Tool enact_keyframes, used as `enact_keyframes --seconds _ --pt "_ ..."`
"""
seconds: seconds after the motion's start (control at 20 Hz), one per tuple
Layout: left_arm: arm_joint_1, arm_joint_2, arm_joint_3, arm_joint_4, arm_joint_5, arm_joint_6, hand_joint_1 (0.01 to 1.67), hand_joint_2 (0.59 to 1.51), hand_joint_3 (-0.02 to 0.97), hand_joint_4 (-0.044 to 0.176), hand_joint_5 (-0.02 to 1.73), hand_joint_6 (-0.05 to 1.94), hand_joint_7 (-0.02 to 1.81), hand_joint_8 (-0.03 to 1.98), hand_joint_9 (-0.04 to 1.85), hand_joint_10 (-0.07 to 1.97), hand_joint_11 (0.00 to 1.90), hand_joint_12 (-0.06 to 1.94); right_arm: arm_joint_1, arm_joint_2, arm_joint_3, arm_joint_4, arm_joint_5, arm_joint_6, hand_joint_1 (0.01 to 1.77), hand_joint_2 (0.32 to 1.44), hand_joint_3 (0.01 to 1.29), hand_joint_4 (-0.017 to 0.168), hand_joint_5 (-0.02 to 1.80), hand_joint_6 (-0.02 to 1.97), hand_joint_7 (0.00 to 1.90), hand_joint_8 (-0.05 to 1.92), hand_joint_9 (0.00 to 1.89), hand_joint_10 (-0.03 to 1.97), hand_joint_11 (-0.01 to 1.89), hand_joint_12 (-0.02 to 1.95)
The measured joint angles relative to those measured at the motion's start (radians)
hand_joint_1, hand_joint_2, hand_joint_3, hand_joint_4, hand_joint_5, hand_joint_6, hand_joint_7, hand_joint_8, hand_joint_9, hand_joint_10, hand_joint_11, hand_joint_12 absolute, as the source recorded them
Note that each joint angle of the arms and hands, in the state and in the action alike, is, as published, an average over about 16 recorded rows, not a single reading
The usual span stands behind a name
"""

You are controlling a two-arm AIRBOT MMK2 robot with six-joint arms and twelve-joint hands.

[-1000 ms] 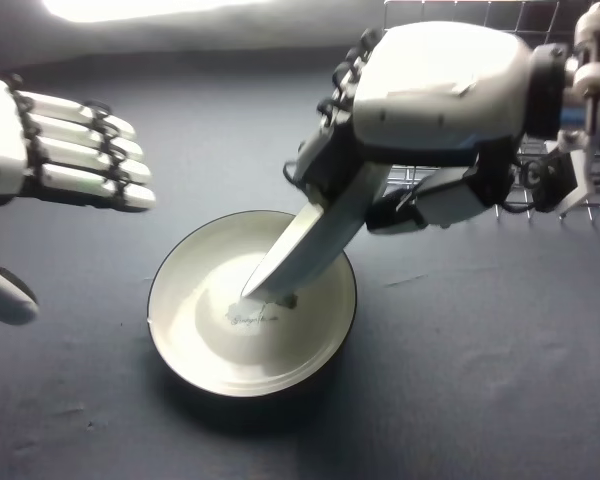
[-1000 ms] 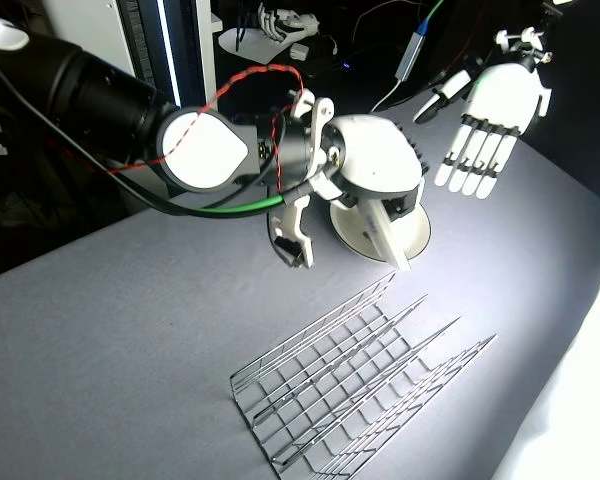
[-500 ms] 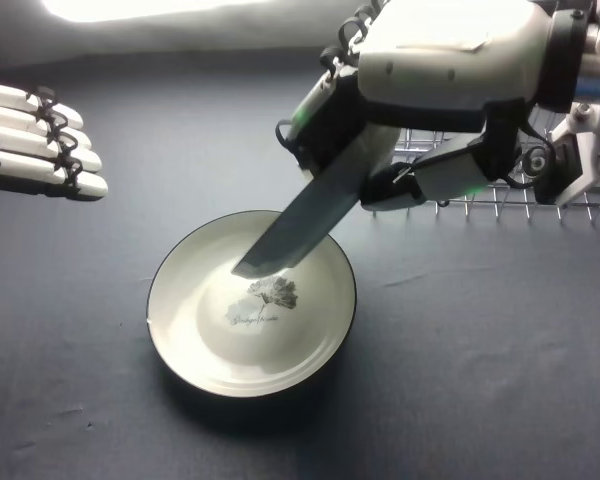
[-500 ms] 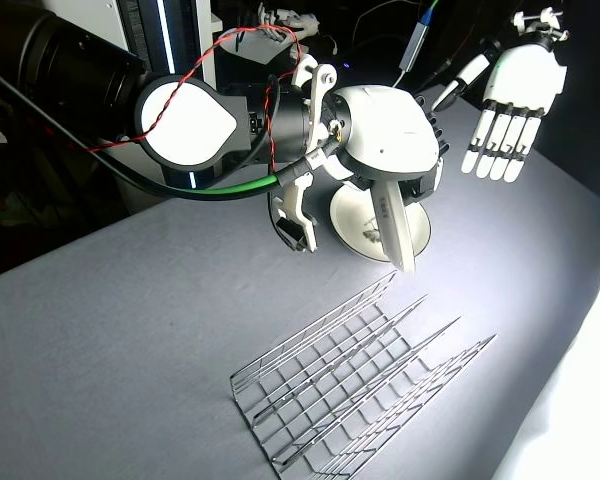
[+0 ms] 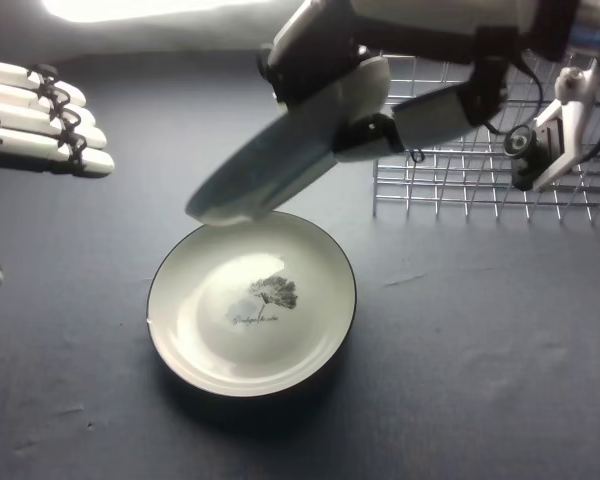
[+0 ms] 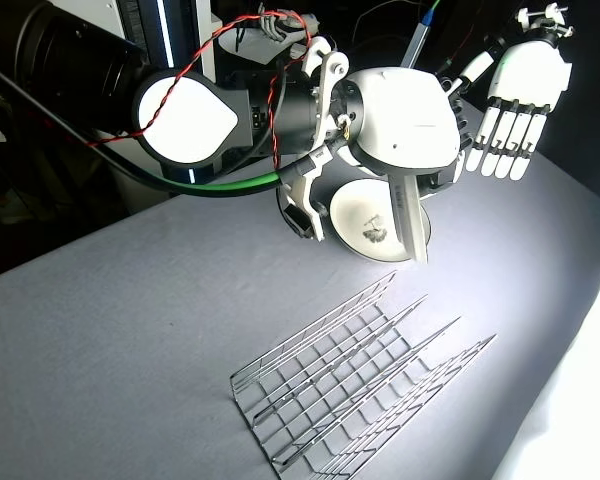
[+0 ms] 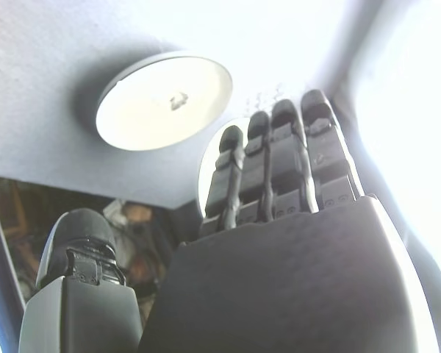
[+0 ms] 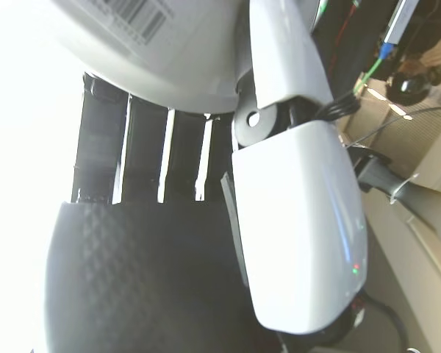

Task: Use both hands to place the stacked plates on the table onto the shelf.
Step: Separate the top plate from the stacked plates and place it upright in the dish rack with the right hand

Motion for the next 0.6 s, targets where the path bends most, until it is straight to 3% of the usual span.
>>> enact_keyframes --seconds 0.6 --pt "0.001 -0.017 -0.001 -0.075 0.008 0.053 0.01 1.102 0.001 0.000 0.10 0.02 0.10 0.00 0.08 0.01 0.01 0.14 0.077 -0.038 0.049 0.374 -0.143 0.000 1.36 1.00 0.01 -0.007 0.89 1.04 1.05 0.72 1.06 1.06 0.98 1.36"
